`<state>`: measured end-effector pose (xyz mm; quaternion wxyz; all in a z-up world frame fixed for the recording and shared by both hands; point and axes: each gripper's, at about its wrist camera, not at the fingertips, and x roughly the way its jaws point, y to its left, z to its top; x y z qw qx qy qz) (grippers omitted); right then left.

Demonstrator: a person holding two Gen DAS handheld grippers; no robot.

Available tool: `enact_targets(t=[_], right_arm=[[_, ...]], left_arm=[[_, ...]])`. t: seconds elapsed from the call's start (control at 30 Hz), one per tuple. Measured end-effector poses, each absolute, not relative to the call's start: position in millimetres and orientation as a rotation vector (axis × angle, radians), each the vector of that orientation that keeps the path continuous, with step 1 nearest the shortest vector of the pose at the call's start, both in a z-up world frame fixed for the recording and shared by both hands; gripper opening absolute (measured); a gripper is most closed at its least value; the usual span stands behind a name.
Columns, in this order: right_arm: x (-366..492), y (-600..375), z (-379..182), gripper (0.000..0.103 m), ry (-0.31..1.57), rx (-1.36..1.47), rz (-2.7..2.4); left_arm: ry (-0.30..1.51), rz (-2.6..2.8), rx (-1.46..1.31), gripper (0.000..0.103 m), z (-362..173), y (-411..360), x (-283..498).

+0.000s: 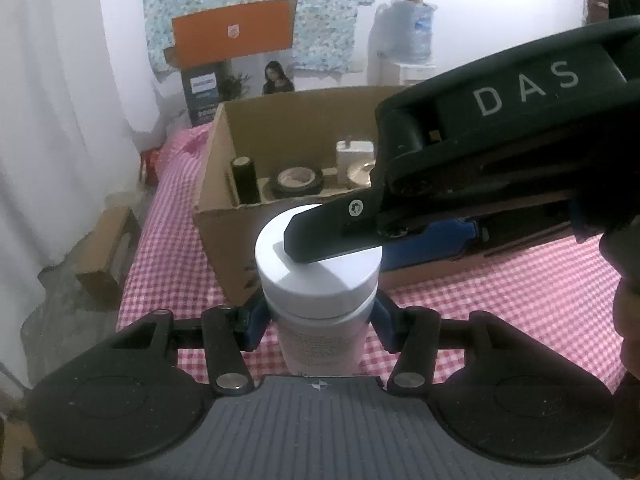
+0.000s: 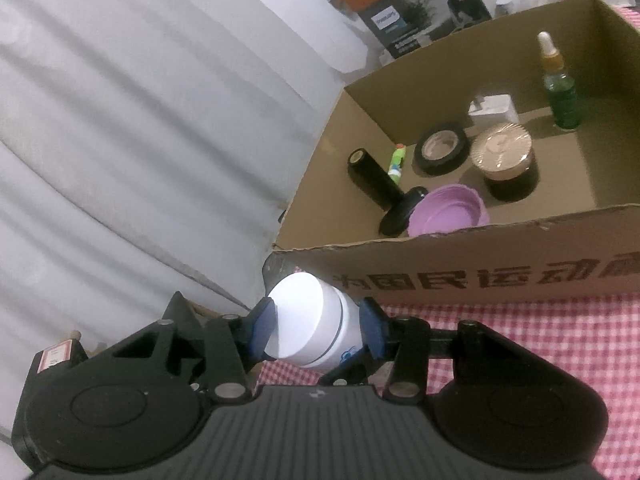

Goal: Organize rigid objects
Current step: 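Carry the white pill bottle into the box and release it upright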

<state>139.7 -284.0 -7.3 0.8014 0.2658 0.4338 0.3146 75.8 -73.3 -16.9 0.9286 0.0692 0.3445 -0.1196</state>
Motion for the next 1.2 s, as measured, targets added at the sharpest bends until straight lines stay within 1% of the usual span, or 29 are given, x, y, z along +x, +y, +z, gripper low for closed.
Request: enact_targets(t=[0.37, 0.7, 0.93, 1.2], right_arm=[[121.4, -303.3, 13.0, 0.050, 0.860, 0.582, 0.691], [106.6, -316.8, 53.3, 0.050, 0.745, 0.555, 0.720], [107.4, -327.9, 90.1, 0.050, 0.668, 0.526, 0.729], [125.5, -346.3, 117.5, 0.050, 0.633, 0.519, 0.697]], left_arm=[[0.644, -0.247, 0.186, 0.053, 6.8, -90.1, 58.0], [0.547, -0.264, 0.220, 0.053, 44.0, -97.6, 43.9], [0.484, -0.306, 0.229, 0.053, 77.1, -103.4, 52.3], [0.476, -0.387, 0.222, 0.053, 102.9, -117.7, 82.2]])
